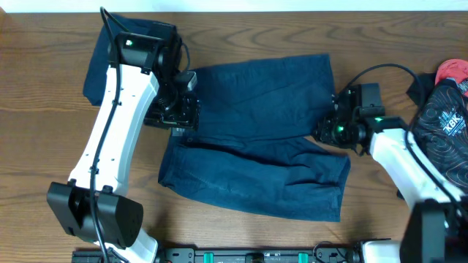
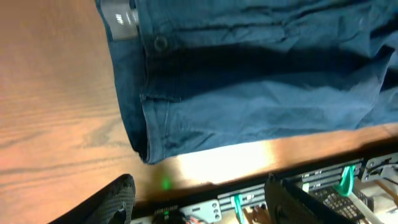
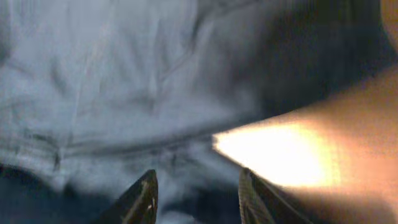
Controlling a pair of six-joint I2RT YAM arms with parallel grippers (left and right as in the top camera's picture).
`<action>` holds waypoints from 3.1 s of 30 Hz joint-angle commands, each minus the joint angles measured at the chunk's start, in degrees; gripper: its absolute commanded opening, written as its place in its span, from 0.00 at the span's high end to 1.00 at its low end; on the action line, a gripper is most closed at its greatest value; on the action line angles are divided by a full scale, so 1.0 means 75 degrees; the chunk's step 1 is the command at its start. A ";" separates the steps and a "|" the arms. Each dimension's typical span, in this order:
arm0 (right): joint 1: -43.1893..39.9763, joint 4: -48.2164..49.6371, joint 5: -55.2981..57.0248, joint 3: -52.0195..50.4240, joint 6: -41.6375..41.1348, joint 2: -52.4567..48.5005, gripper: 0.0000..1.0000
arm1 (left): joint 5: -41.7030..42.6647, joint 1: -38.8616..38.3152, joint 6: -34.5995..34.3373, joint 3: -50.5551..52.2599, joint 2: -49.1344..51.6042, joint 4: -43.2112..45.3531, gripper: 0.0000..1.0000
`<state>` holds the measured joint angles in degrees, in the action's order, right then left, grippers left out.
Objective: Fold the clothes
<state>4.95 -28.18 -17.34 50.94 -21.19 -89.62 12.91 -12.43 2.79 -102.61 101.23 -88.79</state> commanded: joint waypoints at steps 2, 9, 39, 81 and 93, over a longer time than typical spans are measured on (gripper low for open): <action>0.0041 0.1265 0.0487 -0.0122 -0.0717 -0.0874 0.70 | -0.0015 0.0032 -0.0073 0.0023 -0.0085 0.0323 0.31; -0.0012 0.3340 0.0778 -0.0076 -0.1454 -0.2582 0.86 | -0.0015 0.0032 -0.0099 0.0023 -0.0082 0.0437 0.30; -0.2296 0.0367 -0.1693 0.4272 0.0659 -0.1510 0.53 | 0.0755 -0.0297 -0.0519 0.2830 0.1408 0.5744 0.94; -0.1565 -0.2282 0.0627 0.0933 0.0455 0.0061 0.34 | -0.0519 0.0029 -0.0321 -0.4622 0.3934 0.0408 0.50; -0.1565 -0.2384 0.0364 0.0743 0.0460 0.0064 0.29 | -0.1195 0.0073 -0.0589 -0.3532 0.1271 -0.1070 0.46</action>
<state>-6.94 -45.28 -13.96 56.51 -17.19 -88.88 5.21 -12.10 -0.30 -133.45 118.41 -92.36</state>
